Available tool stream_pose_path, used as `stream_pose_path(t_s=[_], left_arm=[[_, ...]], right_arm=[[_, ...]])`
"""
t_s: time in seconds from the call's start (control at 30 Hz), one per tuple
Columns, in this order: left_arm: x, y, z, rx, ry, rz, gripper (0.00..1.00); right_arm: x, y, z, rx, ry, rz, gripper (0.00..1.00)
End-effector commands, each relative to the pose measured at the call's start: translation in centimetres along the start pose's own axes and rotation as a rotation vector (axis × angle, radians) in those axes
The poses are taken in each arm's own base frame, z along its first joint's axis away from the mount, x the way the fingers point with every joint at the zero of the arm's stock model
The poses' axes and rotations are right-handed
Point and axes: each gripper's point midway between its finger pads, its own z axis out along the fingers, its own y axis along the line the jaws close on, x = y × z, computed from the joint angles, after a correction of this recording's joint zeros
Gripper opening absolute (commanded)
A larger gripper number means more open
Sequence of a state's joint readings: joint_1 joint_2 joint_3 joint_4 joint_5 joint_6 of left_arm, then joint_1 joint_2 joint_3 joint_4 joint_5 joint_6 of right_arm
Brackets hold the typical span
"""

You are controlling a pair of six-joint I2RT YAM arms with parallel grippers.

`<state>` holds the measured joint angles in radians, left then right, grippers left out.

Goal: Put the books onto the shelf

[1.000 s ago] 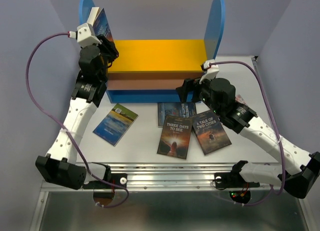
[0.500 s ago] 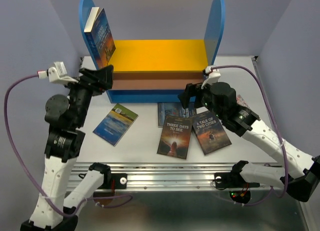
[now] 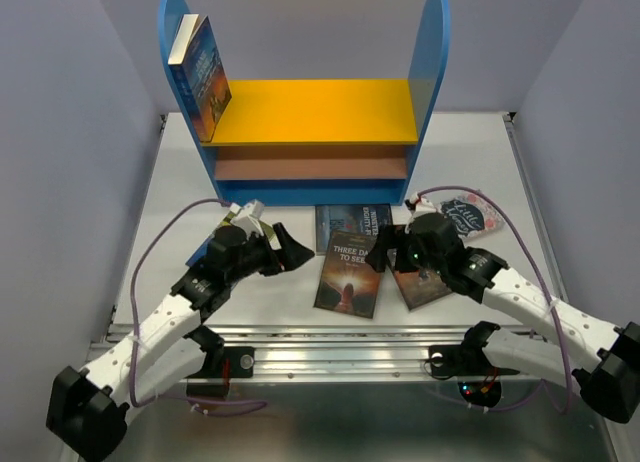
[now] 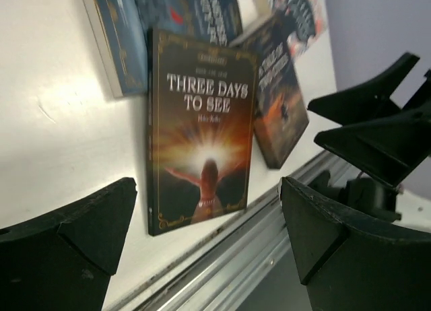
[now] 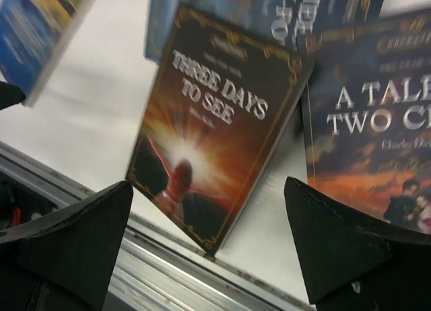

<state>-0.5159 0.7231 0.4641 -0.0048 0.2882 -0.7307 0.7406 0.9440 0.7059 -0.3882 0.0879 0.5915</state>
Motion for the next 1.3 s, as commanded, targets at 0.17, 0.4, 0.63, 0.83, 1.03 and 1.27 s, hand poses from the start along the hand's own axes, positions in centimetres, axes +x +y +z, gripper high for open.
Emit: stream_pose_path(t_s=[0.17,0.4,0.63,0.83,1.03,1.27], left_arm=[[4.3,-1.1,5.7,0.077,0.104,0.052,0.99],[7.0,1.6,7.4,0.045,0.178,0.077,0.99],[8.2,2.8,9.0,0.032,0.215,0.079,0.99],[8.5,3.2,9.1,0.032,0.209,0.061,0.99],[9.4,3.9,9.0,0.032,0.219,0.035,0.99],[9.9,4.1,9.3,0.034,0.231,0.022,0.99]], right_arm=[[3.9,-0.6,3.2,-0.05,0.023,0.182,1.0],[6.3,-2.1,5.4,0.021,0.095,0.188,1.0],[7.1,-2.5,6.9,0.024,0.086,0.242,1.0],[8.0,-2.3,7.9,-0.012,0.089,0.273,1.0],[9.1,-2.8,8.6,-0.013,0.096,0.302,0.94],[8.4,-2.4,8.4,-0.041,0.06,0.328,0.56]])
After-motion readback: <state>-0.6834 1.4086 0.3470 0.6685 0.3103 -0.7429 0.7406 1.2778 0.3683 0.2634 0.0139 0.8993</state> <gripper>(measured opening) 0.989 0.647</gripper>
